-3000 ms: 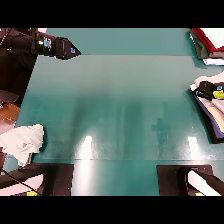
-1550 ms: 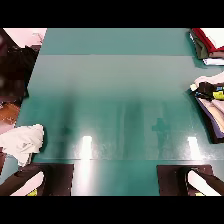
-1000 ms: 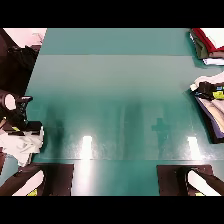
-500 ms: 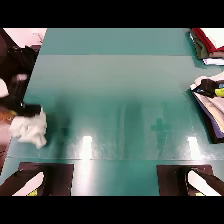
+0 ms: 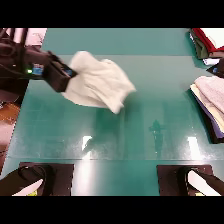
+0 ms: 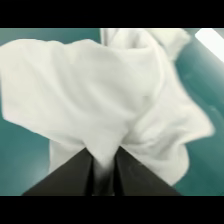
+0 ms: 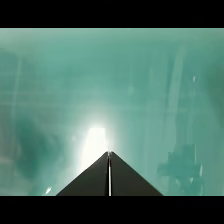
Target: Fold the shirts.
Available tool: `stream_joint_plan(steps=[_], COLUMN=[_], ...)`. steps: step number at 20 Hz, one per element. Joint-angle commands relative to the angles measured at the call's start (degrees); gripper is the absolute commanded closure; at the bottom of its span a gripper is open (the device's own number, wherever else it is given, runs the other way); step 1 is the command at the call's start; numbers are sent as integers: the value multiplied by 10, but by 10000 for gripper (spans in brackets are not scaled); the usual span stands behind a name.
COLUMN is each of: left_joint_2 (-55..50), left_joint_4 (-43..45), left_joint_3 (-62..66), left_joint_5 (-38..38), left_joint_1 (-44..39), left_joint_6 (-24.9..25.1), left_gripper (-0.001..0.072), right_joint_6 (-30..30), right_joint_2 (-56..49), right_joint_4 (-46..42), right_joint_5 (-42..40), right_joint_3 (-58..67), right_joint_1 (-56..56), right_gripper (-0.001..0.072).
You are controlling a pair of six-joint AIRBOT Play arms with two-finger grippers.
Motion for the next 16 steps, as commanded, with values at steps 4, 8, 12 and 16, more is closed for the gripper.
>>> stream_joint_plan(steps=[4,8,12,16], left_joint_2=[-157,-266,-255,-195], left_joint_4=[-51,16,7,-113], left_joint_3=[19,21,20,-113], left_joint_5=[16,61,-39,-27], left_joint_1=[-43,-30,52,101], left_joint_6=[81,10,-54,-61], left_gripper=[680,85,85,85], right_joint_6=[1,1,1,1], right_joint_2=[0,0,0,0], right_joint_4=[0,-1,-2,-2], right_joint_5=[28,49,51,50], right_joint_3=[21,21,21,21], right_joint_1=[0,0,0,0], right_gripper=[696,696,696,696])
